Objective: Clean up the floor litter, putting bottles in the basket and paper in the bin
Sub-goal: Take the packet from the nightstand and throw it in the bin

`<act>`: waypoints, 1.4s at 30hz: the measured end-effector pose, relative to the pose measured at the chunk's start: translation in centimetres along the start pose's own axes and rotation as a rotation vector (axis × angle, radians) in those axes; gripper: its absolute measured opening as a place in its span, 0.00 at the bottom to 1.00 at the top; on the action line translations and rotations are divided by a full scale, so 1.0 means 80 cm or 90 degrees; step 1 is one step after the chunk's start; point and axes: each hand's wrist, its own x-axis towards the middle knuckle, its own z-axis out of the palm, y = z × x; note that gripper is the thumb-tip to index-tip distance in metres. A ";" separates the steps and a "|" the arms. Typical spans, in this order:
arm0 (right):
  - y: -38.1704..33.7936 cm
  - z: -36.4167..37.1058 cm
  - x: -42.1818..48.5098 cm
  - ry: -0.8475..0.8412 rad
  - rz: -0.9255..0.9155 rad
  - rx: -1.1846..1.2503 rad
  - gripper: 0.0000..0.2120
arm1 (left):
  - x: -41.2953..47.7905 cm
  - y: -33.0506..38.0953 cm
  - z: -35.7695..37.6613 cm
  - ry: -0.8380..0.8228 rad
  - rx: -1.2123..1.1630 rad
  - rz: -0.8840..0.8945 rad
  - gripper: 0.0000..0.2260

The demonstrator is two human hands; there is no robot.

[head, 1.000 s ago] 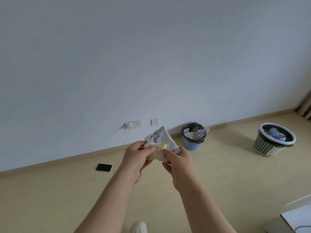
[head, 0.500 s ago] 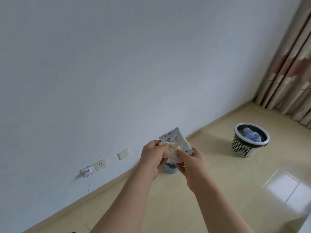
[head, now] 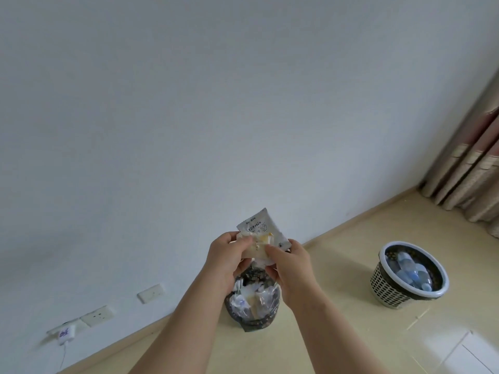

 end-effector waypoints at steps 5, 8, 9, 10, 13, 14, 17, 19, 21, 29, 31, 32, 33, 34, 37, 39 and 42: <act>-0.030 -0.009 0.090 -0.018 0.037 -0.034 0.04 | 0.076 0.019 0.046 0.036 0.003 -0.027 0.01; -0.034 -0.003 0.140 -0.018 0.066 -0.051 0.04 | 0.125 0.021 0.056 0.047 -0.001 -0.054 0.01; -0.034 -0.001 0.157 -0.012 0.073 -0.057 0.04 | 0.141 0.021 0.059 0.047 -0.003 -0.065 0.01; -0.034 0.002 0.174 -0.002 0.079 -0.064 0.04 | 0.157 0.021 0.063 0.047 0.000 -0.077 0.01; -0.025 0.015 0.231 0.037 0.102 -0.087 0.04 | 0.218 0.022 0.073 0.040 0.023 -0.115 0.02; -0.023 0.019 0.242 0.045 0.111 -0.088 0.04 | 0.231 0.023 0.074 0.039 0.035 -0.126 0.03; -0.014 0.031 0.280 0.080 0.139 -0.087 0.03 | 0.284 0.023 0.075 0.027 0.092 -0.153 0.03; -0.007 0.030 0.307 0.103 0.155 -0.079 0.03 | 0.318 0.018 0.079 0.009 0.131 -0.181 0.03; 0.010 0.026 0.332 0.123 0.183 -0.060 0.04 | 0.342 0.006 0.083 -0.003 0.159 -0.209 0.03; 0.149 -0.003 0.429 0.104 0.367 -0.110 0.04 | 0.433 -0.126 0.075 0.086 0.217 -0.352 0.05; 0.182 -0.017 0.436 0.112 0.405 -0.124 0.03 | 0.444 -0.162 0.072 0.093 0.228 -0.407 0.05; 0.205 -0.026 0.441 0.113 0.428 -0.132 0.02 | 0.451 -0.187 0.070 0.101 0.238 -0.433 0.07; 0.226 -0.035 0.445 0.120 0.443 -0.152 0.03 | 0.457 -0.207 0.069 0.104 0.243 -0.445 0.08; 0.250 -0.043 0.451 0.124 0.457 -0.177 0.04 | 0.467 -0.231 0.067 0.110 0.245 -0.458 0.08; 0.307 -0.062 0.472 0.123 0.464 -0.243 0.05 | 0.489 -0.284 0.061 0.115 0.236 -0.489 0.10; 0.337 -0.069 0.490 0.107 0.487 -0.258 0.05 | 0.508 -0.320 0.050 0.118 0.224 -0.514 0.10; 0.371 -0.076 0.513 0.102 0.523 -0.255 0.10 | 0.530 -0.365 0.027 0.171 0.174 -0.548 0.04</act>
